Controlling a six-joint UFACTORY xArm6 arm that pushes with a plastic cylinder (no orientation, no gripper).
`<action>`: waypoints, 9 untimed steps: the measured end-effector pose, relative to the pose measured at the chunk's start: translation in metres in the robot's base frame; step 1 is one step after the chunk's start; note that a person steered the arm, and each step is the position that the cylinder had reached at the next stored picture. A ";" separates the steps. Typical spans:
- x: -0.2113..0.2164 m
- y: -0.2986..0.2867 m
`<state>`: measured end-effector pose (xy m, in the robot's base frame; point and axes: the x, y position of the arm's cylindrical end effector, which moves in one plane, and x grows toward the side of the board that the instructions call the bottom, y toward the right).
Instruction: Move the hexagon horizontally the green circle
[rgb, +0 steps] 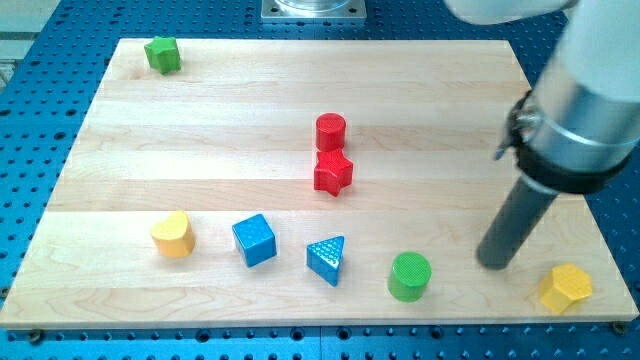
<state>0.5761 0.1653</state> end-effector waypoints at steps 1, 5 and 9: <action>0.041 -0.001; -0.033 0.050; 0.039 0.138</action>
<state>0.6153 0.3031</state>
